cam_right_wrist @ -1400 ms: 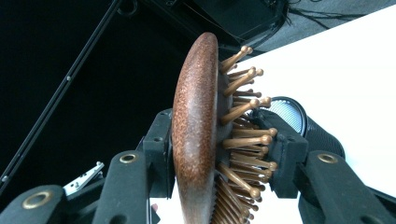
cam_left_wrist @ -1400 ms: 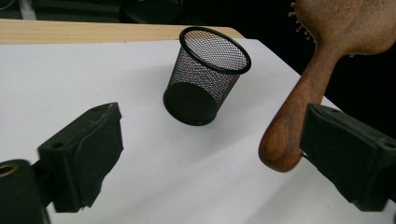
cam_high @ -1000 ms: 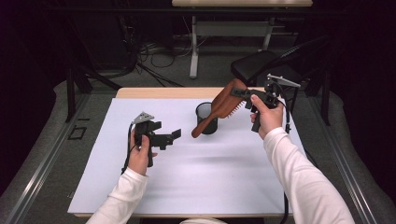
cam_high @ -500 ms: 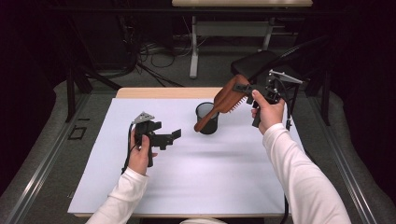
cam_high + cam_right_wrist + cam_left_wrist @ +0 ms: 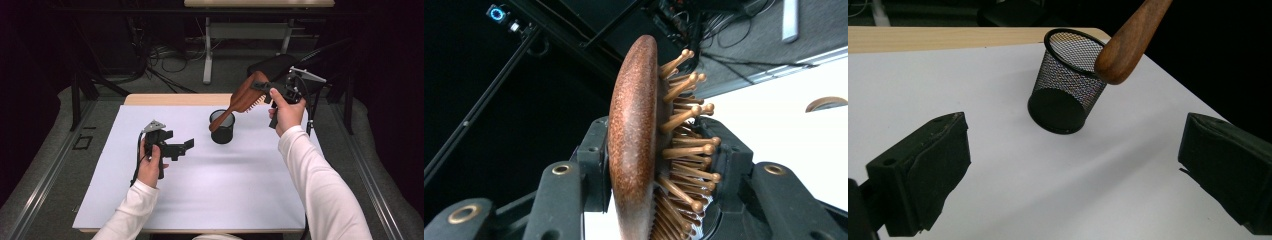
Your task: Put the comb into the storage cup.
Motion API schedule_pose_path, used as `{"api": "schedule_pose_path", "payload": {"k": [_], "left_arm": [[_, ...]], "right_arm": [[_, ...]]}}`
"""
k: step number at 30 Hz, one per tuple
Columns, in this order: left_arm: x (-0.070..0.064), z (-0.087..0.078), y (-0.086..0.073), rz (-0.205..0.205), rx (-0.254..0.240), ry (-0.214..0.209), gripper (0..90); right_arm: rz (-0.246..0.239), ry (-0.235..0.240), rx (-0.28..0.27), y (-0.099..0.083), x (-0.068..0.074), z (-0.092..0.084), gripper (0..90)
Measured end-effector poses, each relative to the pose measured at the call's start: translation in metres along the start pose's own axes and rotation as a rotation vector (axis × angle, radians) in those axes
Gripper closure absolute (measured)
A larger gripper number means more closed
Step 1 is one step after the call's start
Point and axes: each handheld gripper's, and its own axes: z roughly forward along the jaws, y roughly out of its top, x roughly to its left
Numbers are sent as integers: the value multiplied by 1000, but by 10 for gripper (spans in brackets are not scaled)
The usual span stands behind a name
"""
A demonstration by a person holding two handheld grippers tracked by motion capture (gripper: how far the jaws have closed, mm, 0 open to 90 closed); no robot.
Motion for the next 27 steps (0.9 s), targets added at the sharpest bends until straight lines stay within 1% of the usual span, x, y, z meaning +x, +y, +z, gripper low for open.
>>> {"api": "schedule_pose_path", "payload": {"k": [1,4,5,9,14,16,18,24,27], "left_arm": [[0,0,0,0,-2,1,3],[1,0,0,-3,2,3,3],[1,1,-1,-5,4,4,3],[0,0,0,-2,-3,3,4],[-1,3,-2,11,13,0,3],[-2,4,-2,12,7,-5,3],[-2,4,-2,11,6,-5,4],[-1,3,-2,10,5,-1,3],[-1,2,-2,11,5,-3,4]], "right_arm": [[-6,-2,-7,1,0,0,519],[-1,-5,-27,4,1,0,518],[3,-9,-32,5,1,0,519],[-13,-34,-54,9,1,-1,519],[-4,-47,-63,11,-3,-1,519],[-2,-51,-71,13,-3,-1,518],[-11,-59,-78,14,-4,-1,519],[-17,-81,-95,18,-5,-2,519],[-35,-95,-93,18,-6,-2,518]]}}
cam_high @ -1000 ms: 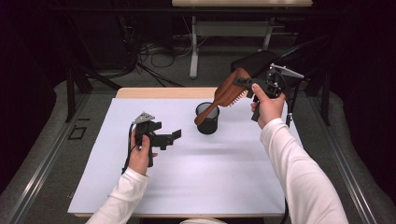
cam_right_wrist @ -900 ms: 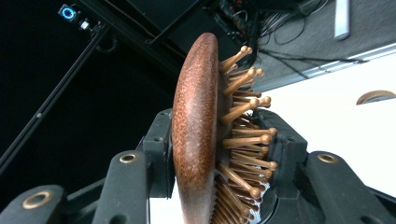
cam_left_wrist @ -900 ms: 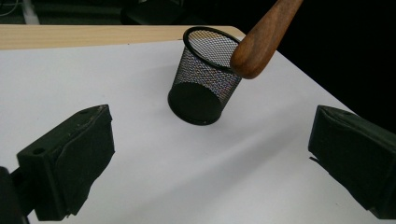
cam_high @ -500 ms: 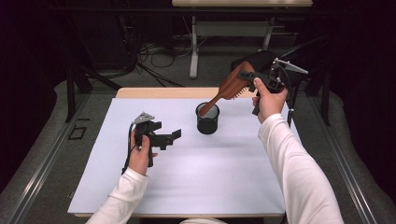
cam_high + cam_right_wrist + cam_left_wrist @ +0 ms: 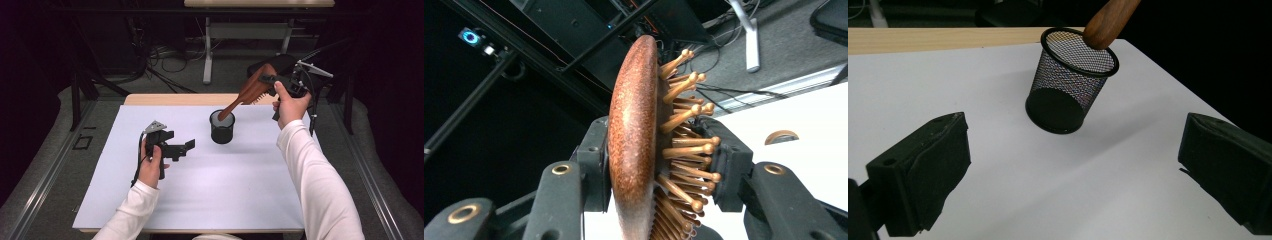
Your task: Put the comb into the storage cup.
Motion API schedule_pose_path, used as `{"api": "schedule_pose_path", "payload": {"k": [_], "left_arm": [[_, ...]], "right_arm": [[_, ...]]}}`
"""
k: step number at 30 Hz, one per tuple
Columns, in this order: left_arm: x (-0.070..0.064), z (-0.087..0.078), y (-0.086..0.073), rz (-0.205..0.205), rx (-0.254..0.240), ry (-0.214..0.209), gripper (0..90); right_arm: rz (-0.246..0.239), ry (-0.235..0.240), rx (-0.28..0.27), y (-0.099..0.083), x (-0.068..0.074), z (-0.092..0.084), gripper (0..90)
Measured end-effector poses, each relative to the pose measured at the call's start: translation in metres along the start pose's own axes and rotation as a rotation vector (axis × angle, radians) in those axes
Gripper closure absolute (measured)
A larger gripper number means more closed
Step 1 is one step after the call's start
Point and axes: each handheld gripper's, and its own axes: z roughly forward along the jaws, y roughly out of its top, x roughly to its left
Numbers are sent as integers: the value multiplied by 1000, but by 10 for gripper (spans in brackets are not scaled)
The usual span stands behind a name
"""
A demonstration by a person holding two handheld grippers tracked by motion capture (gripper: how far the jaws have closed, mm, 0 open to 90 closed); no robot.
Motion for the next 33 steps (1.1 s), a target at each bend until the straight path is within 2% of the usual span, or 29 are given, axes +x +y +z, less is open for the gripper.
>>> {"api": "schedule_pose_path", "payload": {"k": [9,19,33], "left_arm": [[1,0,0,1,1,2,3],[0,1,-1,6,4,2,3],[0,1,-1,7,6,0,3]], "right_arm": [[-30,-40,-11,0,-5,2,518],[-31,-61,-19,-7,-13,7,518],[-48,-65,-13,-17,-19,12,517]]}}
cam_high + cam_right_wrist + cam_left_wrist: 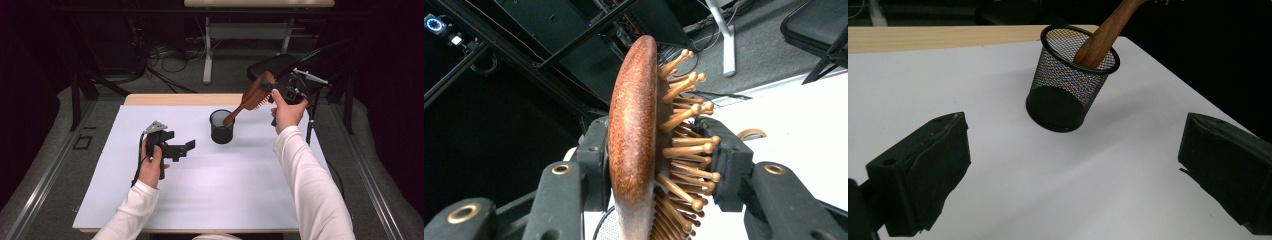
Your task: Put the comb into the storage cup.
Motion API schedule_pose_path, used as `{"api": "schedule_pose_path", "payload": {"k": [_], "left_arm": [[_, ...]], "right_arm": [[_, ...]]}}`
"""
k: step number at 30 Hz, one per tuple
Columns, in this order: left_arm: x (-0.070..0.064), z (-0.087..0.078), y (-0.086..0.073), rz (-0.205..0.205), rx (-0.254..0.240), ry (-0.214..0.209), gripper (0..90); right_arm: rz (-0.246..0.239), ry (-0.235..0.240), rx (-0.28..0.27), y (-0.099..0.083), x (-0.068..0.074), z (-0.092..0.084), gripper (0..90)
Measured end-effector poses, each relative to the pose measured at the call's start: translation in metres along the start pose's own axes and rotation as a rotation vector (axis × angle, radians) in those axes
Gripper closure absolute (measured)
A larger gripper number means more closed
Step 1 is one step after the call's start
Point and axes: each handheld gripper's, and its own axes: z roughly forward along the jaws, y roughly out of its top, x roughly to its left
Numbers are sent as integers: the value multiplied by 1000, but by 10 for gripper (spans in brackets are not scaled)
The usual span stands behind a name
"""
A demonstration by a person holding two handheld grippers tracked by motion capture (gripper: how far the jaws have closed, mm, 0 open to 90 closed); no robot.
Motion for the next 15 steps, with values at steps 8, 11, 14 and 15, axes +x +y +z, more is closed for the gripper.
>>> {"api": "schedule_pose_path", "payload": {"k": [8,11,14,15], "left_arm": [[0,0,0,2,0,0,3],[0,0,0,3,1,2,3],[0,0,0,3,0,1,4],[0,0,0,3,-1,0,4]], "right_arm": [[-15,-4,11,-8,-2,5,517],[-16,-5,20,-12,-3,7,516],[-19,-6,21,-14,-2,10,516],[-22,-7,23,-14,-2,10,516]]}}
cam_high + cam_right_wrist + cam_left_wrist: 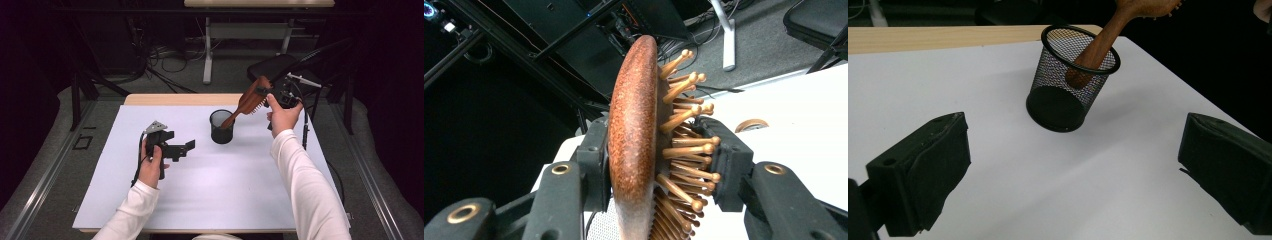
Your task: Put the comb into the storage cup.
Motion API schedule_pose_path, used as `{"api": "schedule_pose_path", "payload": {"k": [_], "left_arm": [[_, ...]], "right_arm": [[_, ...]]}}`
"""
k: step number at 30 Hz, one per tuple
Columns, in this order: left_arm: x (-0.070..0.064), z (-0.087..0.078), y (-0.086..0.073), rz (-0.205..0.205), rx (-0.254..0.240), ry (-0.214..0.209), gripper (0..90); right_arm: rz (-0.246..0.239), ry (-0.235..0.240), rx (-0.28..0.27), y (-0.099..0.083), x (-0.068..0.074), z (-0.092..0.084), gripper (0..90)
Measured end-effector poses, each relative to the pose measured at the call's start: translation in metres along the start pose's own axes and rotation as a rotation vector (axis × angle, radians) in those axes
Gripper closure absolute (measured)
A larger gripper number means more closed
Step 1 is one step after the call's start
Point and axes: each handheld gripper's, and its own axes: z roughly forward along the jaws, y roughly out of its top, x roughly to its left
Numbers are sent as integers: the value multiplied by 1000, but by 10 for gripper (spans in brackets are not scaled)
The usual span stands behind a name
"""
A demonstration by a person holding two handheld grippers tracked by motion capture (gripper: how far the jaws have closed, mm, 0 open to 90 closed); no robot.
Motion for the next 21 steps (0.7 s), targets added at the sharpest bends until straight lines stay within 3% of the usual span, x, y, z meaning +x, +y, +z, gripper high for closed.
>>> {"api": "schedule_pose_path", "payload": {"k": [21], "left_arm": [[0,0,0,-3,-3,2,4]], "right_arm": [[-14,-3,19,-13,7,14,516]]}}
